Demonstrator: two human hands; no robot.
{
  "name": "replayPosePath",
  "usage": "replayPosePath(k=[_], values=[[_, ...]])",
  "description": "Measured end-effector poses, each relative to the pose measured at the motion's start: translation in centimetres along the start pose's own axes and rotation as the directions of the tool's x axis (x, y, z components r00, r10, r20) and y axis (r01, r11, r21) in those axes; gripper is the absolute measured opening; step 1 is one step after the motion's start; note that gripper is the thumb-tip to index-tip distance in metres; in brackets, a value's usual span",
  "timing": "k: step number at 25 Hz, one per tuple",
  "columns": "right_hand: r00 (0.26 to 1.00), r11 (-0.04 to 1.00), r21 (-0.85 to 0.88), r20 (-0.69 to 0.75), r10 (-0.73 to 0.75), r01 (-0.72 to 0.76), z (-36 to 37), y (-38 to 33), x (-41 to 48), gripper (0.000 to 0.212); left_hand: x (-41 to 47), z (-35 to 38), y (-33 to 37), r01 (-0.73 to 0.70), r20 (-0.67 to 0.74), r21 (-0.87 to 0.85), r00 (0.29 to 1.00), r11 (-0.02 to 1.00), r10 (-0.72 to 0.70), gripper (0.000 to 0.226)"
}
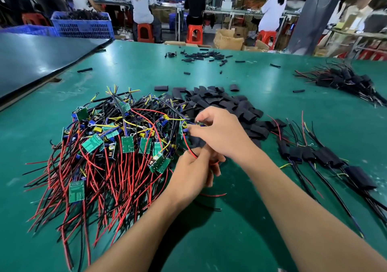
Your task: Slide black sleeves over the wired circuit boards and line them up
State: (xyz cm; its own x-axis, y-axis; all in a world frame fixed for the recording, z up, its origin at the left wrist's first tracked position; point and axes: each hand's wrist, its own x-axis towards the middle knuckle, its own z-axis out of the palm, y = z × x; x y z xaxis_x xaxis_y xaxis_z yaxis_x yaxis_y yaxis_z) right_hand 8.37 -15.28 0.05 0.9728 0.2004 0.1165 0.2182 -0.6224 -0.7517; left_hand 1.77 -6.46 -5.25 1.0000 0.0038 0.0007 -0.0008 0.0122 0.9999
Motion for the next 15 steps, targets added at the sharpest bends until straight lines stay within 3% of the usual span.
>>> replayPosePath(k=[4, 7, 9, 11, 15], values=[[0.994, 0.998, -0.005, -0.088, 0.067, -0.068, -0.2, 0.3, 0.1, 0.049, 0.1, -0.3, 0.2, -0.077, -0.112, -0.084, 0.991, 0.993, 0.067, 0.067], [0.999, 0.988, 0.146, 0.001, 0.039, -0.039, -1.0, 0.4, 0.6, 0.035, 0.6, -0.6, 0.0, -0.098, -0.206, -0.254, 0.978, 0.962, 0.045, 0.069], [0.997, 0.957, 0.287, 0.068, 0.032, -0.05, -1.6, 0.8, 0.9, 0.017, 1.0, -0.6, -0.1, -0.097, -0.218, -0.305, 0.975, 0.947, 0.03, 0.071], [0.998, 0.949, 0.311, 0.053, 0.034, -0.049, -2.0, 1.2, 1.1, 0.003, 1.1, -0.6, -0.1, -0.076, -0.213, -0.322, 0.977, 0.944, 0.006, 0.073], [0.988, 0.835, 0.53, 0.117, 0.102, -0.149, -1.5, 1.5, 1.2, 0.012, 1.3, -0.7, 0.0, -0.038, -0.17, -0.336, 0.985, 0.941, -0.021, 0.07]])
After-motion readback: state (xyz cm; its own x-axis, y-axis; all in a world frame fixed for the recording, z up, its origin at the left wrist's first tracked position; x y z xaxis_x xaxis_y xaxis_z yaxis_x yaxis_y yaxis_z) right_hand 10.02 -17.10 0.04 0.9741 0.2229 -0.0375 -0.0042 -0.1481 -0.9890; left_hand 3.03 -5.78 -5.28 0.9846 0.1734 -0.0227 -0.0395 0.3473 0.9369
